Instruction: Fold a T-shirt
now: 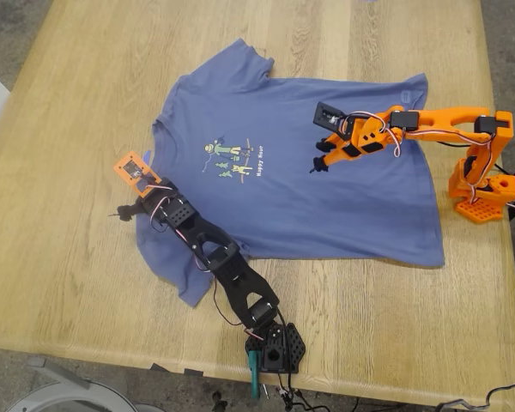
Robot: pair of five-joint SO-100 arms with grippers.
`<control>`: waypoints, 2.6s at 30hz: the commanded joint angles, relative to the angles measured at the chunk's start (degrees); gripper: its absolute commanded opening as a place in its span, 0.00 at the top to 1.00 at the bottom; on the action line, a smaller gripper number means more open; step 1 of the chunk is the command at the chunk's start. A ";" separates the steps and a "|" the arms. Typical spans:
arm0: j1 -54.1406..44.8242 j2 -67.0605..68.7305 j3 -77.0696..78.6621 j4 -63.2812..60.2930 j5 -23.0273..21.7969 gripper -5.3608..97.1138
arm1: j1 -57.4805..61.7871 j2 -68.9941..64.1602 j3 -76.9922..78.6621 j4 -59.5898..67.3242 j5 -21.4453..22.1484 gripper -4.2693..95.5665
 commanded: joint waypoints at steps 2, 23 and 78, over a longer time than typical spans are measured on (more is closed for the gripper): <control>1.41 0.79 -9.58 -2.02 0.35 0.44 | -0.70 -0.35 -3.34 -1.67 0.18 0.75; 3.25 -19.42 -34.28 8.09 -1.23 0.32 | -2.72 -5.19 -3.96 -4.39 0.09 0.75; 3.25 -49.92 -85.34 41.40 -11.07 0.95 | -7.73 -23.12 -5.19 -13.97 1.23 0.67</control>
